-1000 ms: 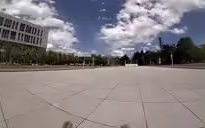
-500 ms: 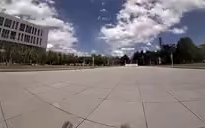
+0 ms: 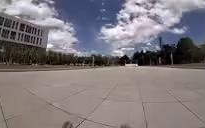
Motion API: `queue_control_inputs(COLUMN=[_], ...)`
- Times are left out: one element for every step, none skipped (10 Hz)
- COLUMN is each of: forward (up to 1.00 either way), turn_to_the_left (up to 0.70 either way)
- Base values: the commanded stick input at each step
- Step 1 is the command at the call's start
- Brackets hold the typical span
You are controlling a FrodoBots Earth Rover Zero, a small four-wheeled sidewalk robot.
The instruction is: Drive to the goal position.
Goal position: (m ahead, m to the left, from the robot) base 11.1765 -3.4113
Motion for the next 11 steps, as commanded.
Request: queue_control_inputs(forward=[0.06,0.06,0.06,0.06,0.06,0.06,0.06,0.06,0.06,0.06,0.06], turn_to_the_left=[0.0,0.0,0.0,0.0,0.0,0.0,0.0,0.0,0.0,0.0,0.0])
